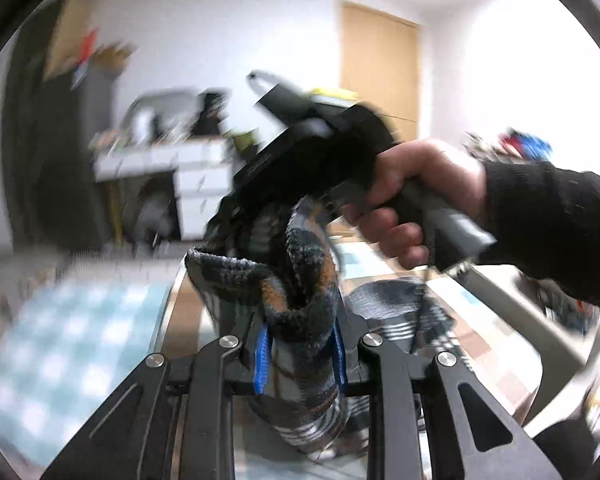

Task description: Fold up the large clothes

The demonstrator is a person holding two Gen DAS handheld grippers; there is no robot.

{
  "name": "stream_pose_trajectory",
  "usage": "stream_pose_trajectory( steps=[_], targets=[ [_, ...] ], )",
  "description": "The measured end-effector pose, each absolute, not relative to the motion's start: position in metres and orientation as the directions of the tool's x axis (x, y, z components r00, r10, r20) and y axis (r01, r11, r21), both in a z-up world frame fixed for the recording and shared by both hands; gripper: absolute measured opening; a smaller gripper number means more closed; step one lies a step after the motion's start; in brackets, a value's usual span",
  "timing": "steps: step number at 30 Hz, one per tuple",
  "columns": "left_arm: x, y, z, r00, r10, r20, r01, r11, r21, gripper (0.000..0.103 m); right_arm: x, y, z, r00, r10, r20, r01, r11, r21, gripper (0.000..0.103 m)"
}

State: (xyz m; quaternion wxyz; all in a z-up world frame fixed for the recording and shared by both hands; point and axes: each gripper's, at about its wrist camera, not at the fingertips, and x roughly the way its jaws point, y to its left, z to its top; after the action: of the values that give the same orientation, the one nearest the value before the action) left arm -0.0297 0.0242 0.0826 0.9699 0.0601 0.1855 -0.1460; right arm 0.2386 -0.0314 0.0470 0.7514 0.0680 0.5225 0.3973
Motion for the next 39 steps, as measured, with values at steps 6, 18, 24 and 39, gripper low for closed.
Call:
stream_pose_trajectory(
  steps=[6, 18, 24, 39],
  targets=[
    [-0.039, -0.11, 0.074, 0.829, -0.375, -0.415, 0.513, 0.806, 0.296, 0.019, 0.243, -0.14, 0.05, 0.166, 0.762, -0.627, -0.532, 0.604, 0.593, 0.038],
    [-0.026, -0.163, 0.047, 0.667, -0.51, -0.542, 0.686, 0.704, 0.182, 0.014, 0.262, -0.276, -0.059, 0.228, 0.811, -0.538, -0.332, 0.584, 0.74, 0.038],
    [-0.01, -0.115, 0.078, 0.72, -0.472, -0.508, 0.59, 0.802, 0.09, 0.035, 0.242, -0.308, -0.079, 0.278, 0.841, -0.465, -0.265, 0.532, 0.804, 0.038],
    [0.036, -0.15, -0.01, 0.539, -0.527, -0.658, 0.645, 0.76, -0.081, 0.051, 0.192, -0.334, -0.07, 0.392, 0.763, -0.514, -0.13, 0.599, 0.79, 0.088]
  ],
)
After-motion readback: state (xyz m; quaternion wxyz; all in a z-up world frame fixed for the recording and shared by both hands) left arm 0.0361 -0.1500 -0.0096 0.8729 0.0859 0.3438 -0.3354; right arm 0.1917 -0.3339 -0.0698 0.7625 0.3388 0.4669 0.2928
